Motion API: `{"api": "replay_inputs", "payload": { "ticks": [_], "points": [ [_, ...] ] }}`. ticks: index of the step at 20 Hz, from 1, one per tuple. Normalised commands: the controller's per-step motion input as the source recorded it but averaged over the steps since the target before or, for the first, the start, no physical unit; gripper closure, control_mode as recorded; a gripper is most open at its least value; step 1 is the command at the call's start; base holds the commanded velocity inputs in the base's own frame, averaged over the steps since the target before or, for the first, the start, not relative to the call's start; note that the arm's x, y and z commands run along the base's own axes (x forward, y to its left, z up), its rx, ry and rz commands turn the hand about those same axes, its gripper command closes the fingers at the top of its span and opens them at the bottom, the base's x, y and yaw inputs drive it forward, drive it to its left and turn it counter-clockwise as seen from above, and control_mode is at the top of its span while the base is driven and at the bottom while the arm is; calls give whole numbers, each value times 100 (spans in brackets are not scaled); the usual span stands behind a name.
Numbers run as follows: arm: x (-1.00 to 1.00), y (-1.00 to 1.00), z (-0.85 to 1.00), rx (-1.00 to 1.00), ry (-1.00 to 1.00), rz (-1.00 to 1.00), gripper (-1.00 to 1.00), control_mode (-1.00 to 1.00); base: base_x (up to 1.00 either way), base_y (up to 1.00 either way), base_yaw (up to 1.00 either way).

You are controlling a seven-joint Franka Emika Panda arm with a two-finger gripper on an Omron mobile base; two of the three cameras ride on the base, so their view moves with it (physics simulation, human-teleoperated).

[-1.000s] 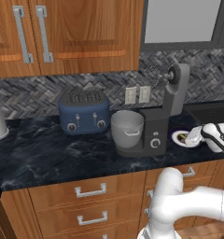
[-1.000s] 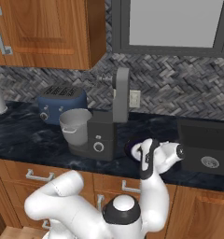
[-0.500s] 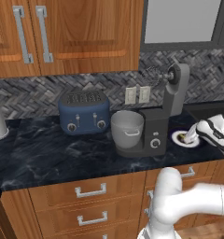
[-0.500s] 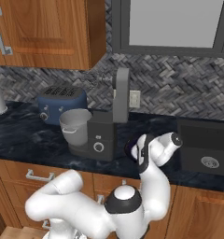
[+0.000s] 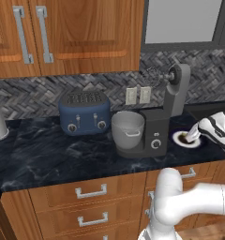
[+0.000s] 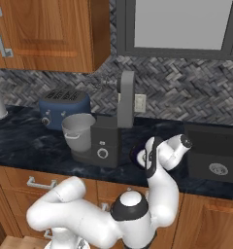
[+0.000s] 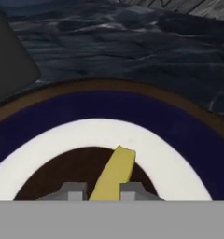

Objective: Add butter and sugar cubes to the stand mixer bowl and then turn on the stand mixer to begin making frosting.

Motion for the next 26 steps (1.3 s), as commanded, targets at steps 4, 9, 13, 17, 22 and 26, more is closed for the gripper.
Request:
{"api": "replay_inputs", "payload": {
  "ticks": [4,9,13,17,22,26],
  "points": [
    [-42,-1,49,3,-4,0,100,-100,0,0,0],
    [-57,0,98,6,-13,0,100,-100,0,0,0],
    [-96,0,95,1,-13,0,100,-100,0,0,0],
    [-100,16,77,0,-9,0,100,-100,0,0,0],
    [-100,56,70,0,-5,0,100,-100,0,0,0],
    [-100,81,62,-1,-1,0,100,-100,0,0,0]
  ]
}}
